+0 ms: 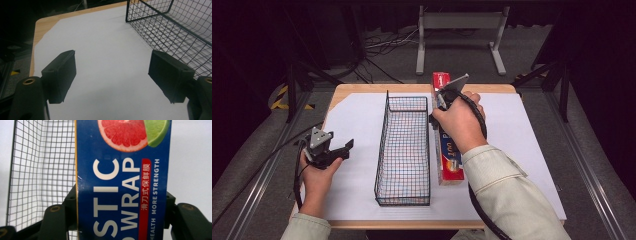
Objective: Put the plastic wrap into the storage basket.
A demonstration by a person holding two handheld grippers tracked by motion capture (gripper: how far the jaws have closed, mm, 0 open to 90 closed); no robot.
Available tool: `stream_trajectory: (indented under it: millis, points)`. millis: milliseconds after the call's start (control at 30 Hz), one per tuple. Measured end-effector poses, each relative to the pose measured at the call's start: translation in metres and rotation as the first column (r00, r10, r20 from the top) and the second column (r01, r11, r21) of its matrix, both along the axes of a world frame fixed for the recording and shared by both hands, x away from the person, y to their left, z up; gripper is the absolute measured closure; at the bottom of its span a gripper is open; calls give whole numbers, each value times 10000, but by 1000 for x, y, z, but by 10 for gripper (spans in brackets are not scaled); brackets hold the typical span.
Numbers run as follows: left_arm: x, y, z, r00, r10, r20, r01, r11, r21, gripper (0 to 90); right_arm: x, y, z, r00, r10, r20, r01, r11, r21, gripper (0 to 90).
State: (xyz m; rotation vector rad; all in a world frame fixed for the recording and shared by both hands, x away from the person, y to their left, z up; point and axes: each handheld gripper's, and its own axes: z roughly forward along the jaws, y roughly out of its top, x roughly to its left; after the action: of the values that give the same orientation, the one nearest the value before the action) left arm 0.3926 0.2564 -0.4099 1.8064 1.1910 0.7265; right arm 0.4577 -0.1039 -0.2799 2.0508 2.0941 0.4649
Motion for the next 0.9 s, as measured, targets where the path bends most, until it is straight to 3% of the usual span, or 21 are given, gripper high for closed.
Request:
stream_trajectory:
  millis: [367,900]
  points:
    - [-7,1,-2,9999,-127,25,126,9994,313,223,4,25,0,9998,-125,-151,129,9996,250,403]
    - [-6,0,-3,9995,-302,40,301,9992,261,222,6,60,-7,9986,-180,-501,212,9978,633,403]
